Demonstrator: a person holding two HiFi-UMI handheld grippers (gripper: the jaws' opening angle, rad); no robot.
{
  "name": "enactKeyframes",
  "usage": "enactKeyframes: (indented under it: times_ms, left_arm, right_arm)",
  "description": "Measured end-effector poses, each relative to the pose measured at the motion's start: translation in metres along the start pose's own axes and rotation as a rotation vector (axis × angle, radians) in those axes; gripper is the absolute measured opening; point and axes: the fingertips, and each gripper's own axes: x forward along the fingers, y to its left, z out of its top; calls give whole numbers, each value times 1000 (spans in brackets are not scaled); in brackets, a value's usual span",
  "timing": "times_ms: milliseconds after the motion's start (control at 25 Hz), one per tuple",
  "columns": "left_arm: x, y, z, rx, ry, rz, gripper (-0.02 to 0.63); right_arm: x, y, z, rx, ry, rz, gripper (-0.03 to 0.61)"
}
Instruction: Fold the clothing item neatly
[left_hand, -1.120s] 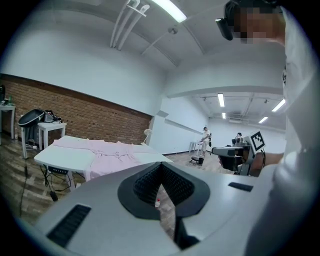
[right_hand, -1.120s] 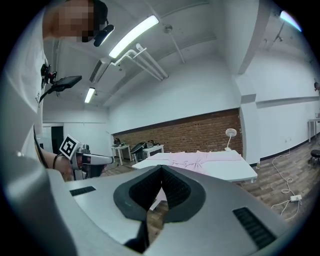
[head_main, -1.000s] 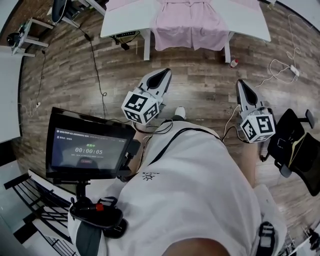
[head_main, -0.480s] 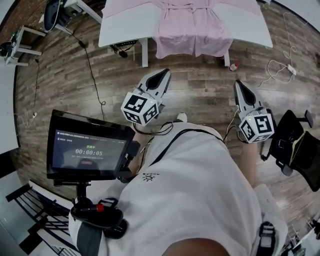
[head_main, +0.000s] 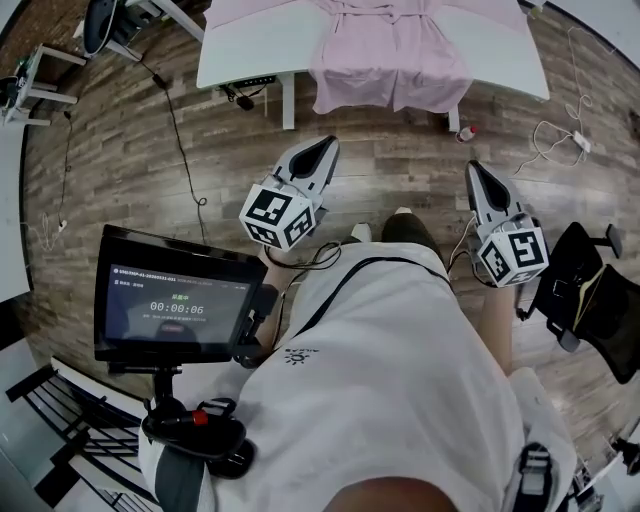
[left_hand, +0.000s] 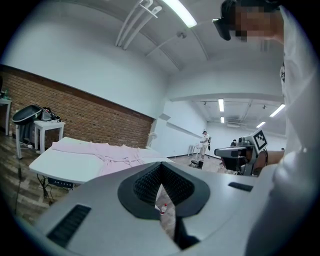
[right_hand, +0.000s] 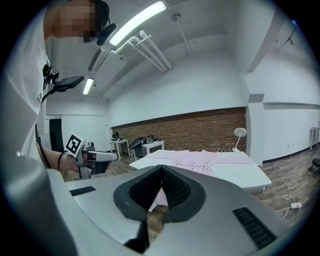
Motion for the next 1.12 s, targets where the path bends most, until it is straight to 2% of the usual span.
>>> enactKeyframes:
  times_ms: [200, 440, 1120]
  left_arm:
    - [0, 4, 1, -11, 1, 15, 3]
    - [22, 14, 6, -5, 10, 68, 3]
    - [170, 47, 46, 1, 43, 89, 3]
  right_arm:
    - [7, -10, 8, 9, -18, 0, 2]
    - [29, -48, 6, 17, -17, 18, 2]
    - [119, -173, 39, 26, 0, 80, 2]
